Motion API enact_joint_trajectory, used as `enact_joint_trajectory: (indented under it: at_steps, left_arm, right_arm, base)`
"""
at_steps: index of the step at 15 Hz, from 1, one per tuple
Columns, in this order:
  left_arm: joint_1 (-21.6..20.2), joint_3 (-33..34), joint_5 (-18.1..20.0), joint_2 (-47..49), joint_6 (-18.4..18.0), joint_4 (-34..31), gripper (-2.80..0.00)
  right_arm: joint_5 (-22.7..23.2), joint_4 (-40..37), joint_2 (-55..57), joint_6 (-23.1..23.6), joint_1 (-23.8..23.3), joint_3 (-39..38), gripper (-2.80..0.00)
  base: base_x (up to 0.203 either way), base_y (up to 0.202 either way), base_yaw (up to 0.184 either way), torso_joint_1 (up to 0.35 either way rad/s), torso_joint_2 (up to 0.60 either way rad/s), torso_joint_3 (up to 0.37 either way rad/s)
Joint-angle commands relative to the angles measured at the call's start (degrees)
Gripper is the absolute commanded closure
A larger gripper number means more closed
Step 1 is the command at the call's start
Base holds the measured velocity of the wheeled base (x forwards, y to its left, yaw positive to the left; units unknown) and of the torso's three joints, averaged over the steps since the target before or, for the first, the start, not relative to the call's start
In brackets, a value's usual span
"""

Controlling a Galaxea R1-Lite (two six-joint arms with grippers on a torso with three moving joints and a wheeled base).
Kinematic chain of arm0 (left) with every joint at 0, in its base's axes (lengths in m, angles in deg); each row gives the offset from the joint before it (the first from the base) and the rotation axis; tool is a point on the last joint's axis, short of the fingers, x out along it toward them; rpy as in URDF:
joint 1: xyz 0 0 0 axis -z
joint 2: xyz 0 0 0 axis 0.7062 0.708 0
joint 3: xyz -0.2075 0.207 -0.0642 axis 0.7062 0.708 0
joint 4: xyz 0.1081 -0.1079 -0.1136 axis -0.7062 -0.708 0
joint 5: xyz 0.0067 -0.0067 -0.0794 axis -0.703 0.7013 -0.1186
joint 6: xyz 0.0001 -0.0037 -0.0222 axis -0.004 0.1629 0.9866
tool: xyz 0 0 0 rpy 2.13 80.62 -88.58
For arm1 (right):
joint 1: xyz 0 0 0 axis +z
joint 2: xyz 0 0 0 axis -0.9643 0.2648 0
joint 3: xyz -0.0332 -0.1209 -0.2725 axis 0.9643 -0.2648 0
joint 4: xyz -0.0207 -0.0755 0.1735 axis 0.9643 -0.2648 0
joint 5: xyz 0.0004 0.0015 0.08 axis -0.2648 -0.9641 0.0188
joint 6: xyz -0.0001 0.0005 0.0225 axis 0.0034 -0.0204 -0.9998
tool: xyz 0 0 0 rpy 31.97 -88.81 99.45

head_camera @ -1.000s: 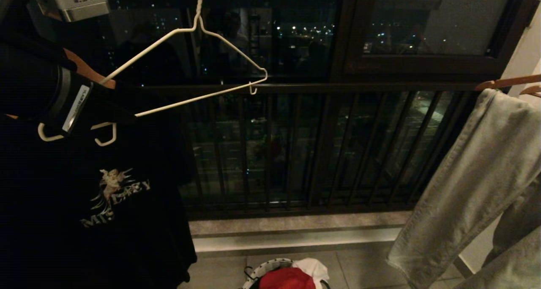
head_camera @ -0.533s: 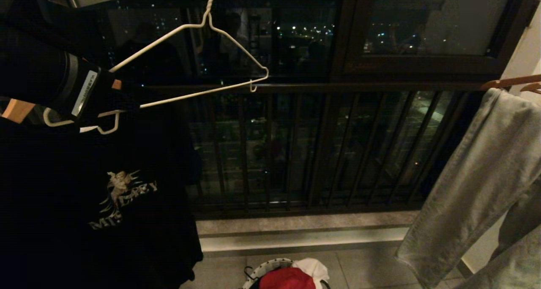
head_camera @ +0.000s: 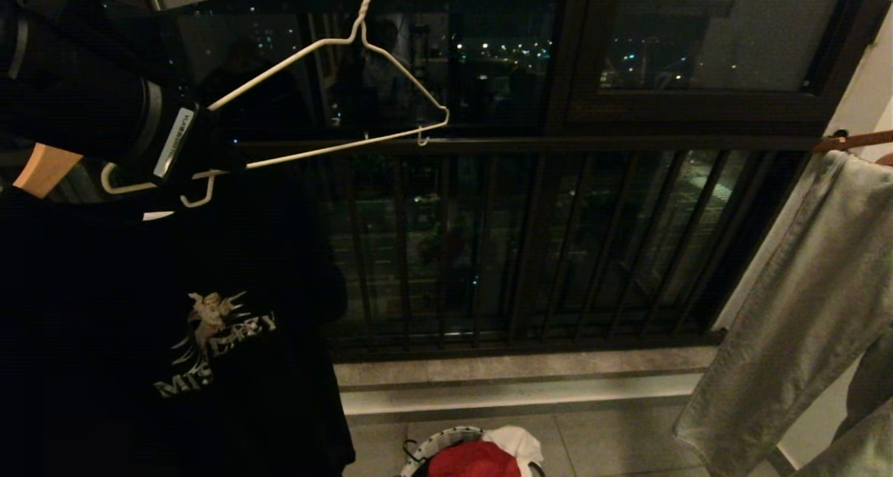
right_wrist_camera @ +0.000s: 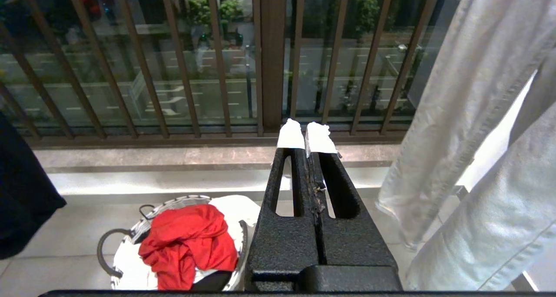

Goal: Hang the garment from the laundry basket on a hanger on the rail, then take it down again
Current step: Pick up the clothes rack on the clothesline

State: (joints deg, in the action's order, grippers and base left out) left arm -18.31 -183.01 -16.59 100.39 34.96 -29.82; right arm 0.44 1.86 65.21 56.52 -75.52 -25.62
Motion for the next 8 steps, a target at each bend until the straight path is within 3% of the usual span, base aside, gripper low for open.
enact_joint_trajectory:
  at_steps: [1,8]
  left_arm:
    - [0.0,-0.1,0.0,0.5,-0.1,1.0,0.0]
    - [0.1,-0.4,-0.1,1.3,-1.7,4.0,0.0]
  right_arm:
    - [0.0,-0.1,0.0,0.0,0.0,0.0,0.0]
    - [0.0,0.0,0.0,0.0,0.0,0.0,0.0]
  base:
    - [0.0,0.0,0.0,0.0,0.0,0.0]
    - [0.0,0.0,0.0,0.0,0.0,0.0]
